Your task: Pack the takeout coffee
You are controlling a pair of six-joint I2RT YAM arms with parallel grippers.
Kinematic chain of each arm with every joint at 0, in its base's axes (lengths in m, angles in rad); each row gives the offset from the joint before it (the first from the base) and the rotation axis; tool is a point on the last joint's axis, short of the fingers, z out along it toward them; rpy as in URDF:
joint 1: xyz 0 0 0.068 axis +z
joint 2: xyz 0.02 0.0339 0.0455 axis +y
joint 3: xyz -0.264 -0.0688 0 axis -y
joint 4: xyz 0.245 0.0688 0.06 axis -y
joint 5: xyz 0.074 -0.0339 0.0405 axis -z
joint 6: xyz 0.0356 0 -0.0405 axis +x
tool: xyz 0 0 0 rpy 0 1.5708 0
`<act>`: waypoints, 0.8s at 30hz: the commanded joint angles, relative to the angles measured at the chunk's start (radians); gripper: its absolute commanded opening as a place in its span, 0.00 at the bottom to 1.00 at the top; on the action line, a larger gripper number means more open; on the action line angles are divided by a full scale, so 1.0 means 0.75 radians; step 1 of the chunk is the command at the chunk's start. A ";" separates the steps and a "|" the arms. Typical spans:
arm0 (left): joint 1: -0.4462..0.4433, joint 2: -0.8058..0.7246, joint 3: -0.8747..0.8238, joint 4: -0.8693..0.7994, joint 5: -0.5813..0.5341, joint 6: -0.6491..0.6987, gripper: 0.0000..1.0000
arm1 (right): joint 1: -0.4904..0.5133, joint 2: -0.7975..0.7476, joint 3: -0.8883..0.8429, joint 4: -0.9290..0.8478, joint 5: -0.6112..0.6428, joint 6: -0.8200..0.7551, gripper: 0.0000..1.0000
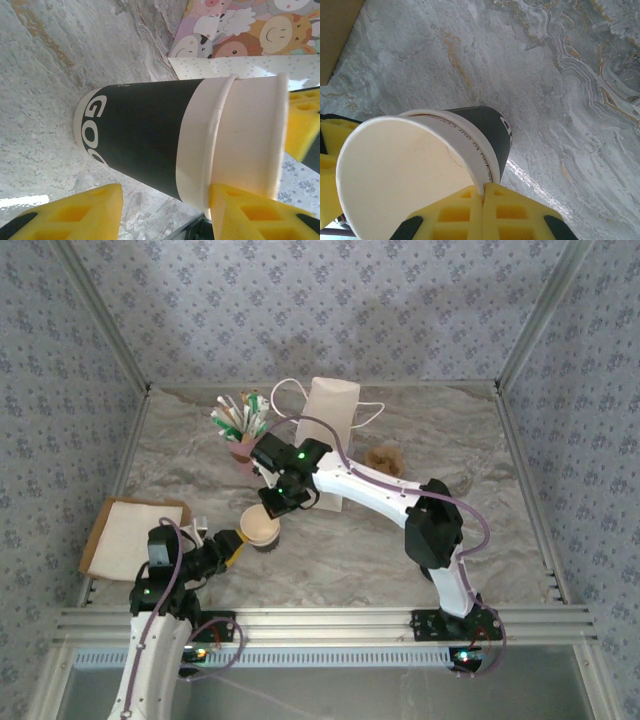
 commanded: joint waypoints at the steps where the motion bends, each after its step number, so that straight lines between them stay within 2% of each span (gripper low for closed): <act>1: 0.010 0.005 0.045 -0.107 -0.052 0.061 0.48 | -0.009 -0.064 0.040 0.030 -0.054 0.041 0.00; 18: 0.012 0.117 0.167 -0.125 -0.112 0.120 0.53 | -0.007 -0.149 0.293 -0.126 0.074 -0.003 0.00; 21: 0.015 0.124 0.192 -0.137 -0.120 0.128 0.56 | -0.005 -0.203 0.313 -0.150 0.096 -0.019 0.00; 24: 0.014 0.123 0.244 -0.175 -0.130 0.139 0.65 | -0.001 -0.274 0.308 -0.176 0.119 -0.037 0.00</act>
